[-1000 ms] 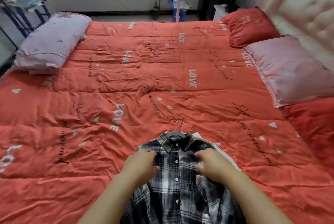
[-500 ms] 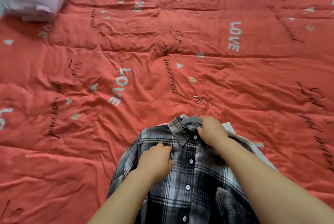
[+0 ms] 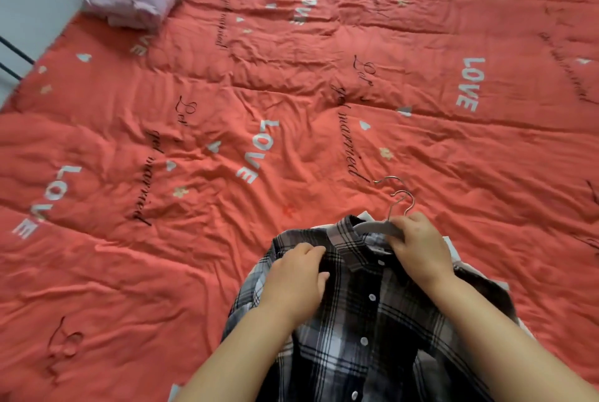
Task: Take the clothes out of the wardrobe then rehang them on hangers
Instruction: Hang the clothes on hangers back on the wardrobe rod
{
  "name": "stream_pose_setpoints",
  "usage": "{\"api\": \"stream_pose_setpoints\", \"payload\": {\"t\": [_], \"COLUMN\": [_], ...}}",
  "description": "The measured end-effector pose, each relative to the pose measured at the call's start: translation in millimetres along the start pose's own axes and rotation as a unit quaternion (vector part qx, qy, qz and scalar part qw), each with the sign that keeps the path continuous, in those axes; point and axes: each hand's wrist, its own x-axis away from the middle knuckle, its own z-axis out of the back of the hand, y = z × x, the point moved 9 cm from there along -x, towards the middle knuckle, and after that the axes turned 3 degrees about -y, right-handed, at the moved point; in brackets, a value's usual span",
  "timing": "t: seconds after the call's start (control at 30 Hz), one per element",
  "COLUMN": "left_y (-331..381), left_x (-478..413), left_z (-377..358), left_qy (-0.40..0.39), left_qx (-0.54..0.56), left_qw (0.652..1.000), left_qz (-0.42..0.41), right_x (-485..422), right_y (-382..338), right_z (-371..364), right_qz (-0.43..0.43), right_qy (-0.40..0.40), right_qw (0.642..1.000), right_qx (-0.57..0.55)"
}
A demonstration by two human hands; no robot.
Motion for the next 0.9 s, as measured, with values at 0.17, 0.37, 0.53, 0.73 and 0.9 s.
{"api": "stream_pose_setpoints", "payload": {"t": [0.17,0.37,0.53,0.73,0.9], "left_y": [3.3,-18.6,-65.0,-161.4,-255.8], "left_x": [45.8,142.9,263.8,466.1,657.9], "left_z": [65.5,107.7,137.0,171.9,199.9], "left_qy": [0.149,0.196,0.252,0.385,0.546], "left_qx": [0.072,0.072,0.129,0.226,0.177], "left_qw": [0.986,0.976,0.957,0.893,0.819], "left_qz": [-0.038,-0.064,-0.069,-0.064,0.019], "right_x": [65.3,156.9,255.7,394.2,513.3], "right_y": [-85.0,-190.4,-294.3,-450.5,-578.6], "right_z": [34.8,74.3,90.3,69.0,26.6], "right_qz": [0.105,0.193,0.259,0.375,0.502], "right_qy": [0.038,0.051,0.026,0.020,0.047], "right_qw": [0.994,0.979,0.965,0.927,0.863], "right_qx": [-0.005,-0.041,-0.035,-0.011,-0.016]}}
